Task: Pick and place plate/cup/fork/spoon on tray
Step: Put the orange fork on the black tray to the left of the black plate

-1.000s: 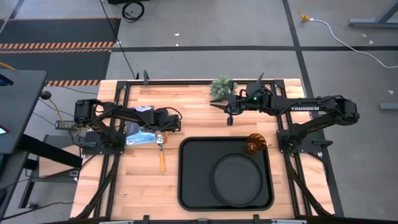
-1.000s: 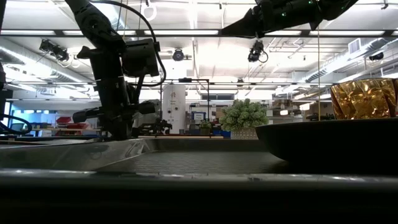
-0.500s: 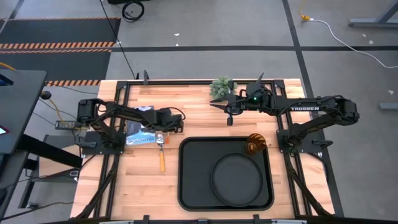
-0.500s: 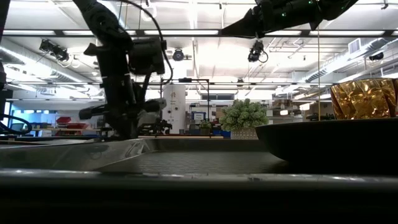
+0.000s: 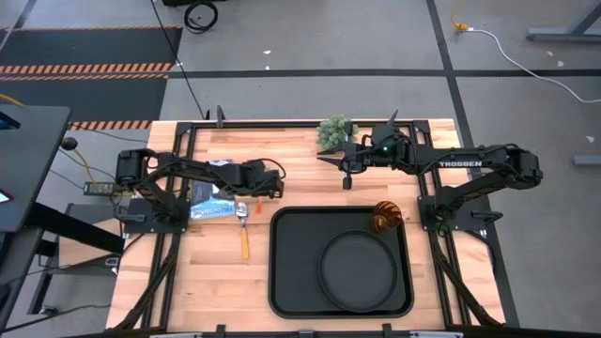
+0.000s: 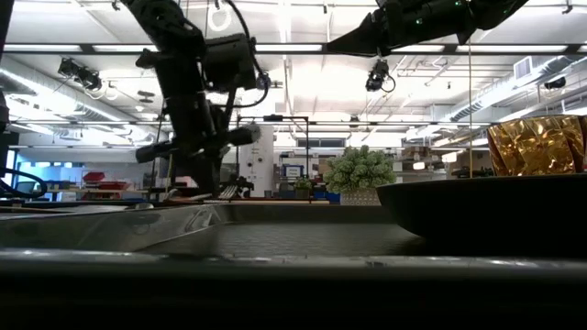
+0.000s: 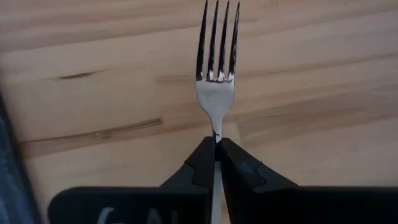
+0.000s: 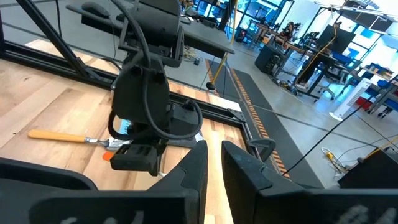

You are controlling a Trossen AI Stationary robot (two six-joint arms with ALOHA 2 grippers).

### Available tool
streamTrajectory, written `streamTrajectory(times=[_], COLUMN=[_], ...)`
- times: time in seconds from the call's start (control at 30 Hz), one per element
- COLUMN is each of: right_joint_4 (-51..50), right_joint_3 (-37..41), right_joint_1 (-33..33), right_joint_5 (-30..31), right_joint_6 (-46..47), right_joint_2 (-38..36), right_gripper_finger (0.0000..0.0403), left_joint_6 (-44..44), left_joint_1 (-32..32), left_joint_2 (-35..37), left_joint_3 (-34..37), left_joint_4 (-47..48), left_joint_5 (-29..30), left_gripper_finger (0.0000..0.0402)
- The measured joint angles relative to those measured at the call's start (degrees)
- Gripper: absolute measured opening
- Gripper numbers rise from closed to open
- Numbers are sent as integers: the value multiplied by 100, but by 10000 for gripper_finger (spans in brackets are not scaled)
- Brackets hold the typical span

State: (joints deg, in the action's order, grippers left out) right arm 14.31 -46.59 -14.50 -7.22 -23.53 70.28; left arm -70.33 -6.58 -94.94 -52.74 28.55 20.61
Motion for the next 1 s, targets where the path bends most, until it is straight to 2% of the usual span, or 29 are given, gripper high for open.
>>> streamTrajectory(times=[0.5, 0.77, 1.0], right_joint_4=[0, -26, -238], right_joint_3=[0, 0, 0], right_joint_1=[0, -122, -177], right_joint_5=[0, 30, 285], right_joint_6=[-1, -22, -42], right_joint_2=[-2, -2, -56], right_gripper_finger=[54, 54, 54], left_joint_6=[-194, -386, -639], left_joint_1=[863, 1378, 1691], left_joint_2=[-63, -646, -1222], left_joint_3=[-897, -1583, -2134], left_joint_4=[-39, -61, 54], left_joint_5=[468, 548, 535], left_gripper_finger=[22, 22, 22])
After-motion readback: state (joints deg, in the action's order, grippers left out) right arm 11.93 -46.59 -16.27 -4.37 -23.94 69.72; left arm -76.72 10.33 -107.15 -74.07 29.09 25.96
